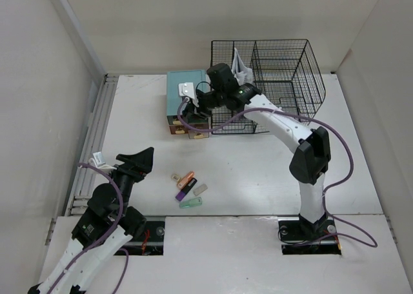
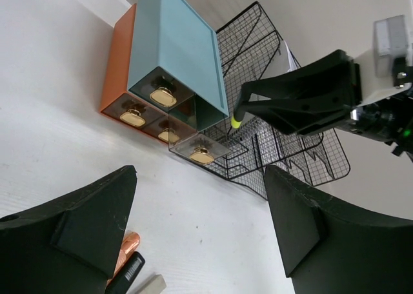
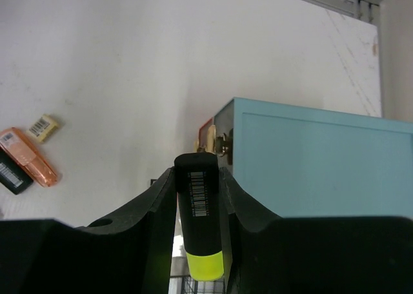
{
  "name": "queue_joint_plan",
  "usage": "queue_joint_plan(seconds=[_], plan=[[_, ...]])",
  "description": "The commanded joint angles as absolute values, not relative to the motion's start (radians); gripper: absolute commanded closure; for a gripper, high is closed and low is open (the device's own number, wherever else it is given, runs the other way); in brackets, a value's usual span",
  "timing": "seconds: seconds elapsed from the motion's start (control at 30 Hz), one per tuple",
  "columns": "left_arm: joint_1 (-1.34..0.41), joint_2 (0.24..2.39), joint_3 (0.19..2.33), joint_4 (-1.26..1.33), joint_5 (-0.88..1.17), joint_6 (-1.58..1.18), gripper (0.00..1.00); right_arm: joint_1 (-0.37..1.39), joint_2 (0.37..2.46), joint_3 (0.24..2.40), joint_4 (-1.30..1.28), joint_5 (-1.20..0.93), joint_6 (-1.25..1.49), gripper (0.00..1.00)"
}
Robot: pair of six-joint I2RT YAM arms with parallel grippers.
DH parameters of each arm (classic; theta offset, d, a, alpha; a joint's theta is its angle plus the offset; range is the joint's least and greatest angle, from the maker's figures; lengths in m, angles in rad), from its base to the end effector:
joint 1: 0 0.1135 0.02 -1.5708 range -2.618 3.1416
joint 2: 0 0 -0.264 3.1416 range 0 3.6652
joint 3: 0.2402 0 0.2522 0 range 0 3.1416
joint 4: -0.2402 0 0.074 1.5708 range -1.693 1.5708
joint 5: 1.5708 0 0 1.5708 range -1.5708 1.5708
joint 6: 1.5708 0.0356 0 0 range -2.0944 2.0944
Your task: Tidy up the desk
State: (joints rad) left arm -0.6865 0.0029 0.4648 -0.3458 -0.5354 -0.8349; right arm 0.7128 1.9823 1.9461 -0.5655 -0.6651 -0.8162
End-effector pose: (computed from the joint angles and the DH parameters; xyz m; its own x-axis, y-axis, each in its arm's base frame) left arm 0.0521 -0.0192 0.2893 -0.0534 -0.7804 -0.6229 0.1692 0.6077 -0.7759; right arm 0.3311 0.3153 0.3488 0.3620 -0.4449 -0.8192 -0.9281 -0.0898 -0.3613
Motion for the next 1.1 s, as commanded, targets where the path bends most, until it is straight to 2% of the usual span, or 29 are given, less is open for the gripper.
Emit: queue_joint_plan(seconds=[0.0,0.27,0.63,0.67,0.7,0.73,0.83,1.0,1.07], plan=[[-0.689,-0.057,0.459,-0.327,-0.538,-0.825,0.22,0.707,2.011,1.979,-0.502,-0.777,-0.796,0.96],[-0.689,-0.057,0.459,-0.327,-0.538,-0.825,0.22,0.687,2.063,1.979,-0.502,-0.84,-0.796,0.96],[-0.689,-0.057,0.449,-0.327,-0.538,-0.825,0.22,0.65,2.137,2.059,-0.724,-0.854,-1.019,0.93],[-0.689,-0.057,0.449,-0.327,-0.538,-0.825,0.22,0.65,2.137,2.048,-0.724,-0.839,-1.028,0.89],[-0.689,-0.057,0.449,-0.327,-0.538,-0.825,0.22,0.65,2.137,2.048,-0.735,-0.824,-1.037,0.81],[-0.689,-0.057,0.449,-0.327,-0.538,-0.825,0.22,0.65,2.137,2.039,-0.735,-0.824,-1.037,0.65],[-0.689,-0.057,0.449,-0.327,-0.538,-0.825,0.22,0.65,2.115,2.016,-0.724,-0.804,-1.037,0.47],[-0.689,-0.057,0.449,-0.318,-0.538,-0.825,0.22,0.65,2.06,1.984,-0.683,-0.804,-0.99,0.44],[-0.689,-0.057,0.449,-0.318,-0.538,-0.825,0.22,0.66,2.013,1.965,-0.658,-0.804,-0.963,0.47]])
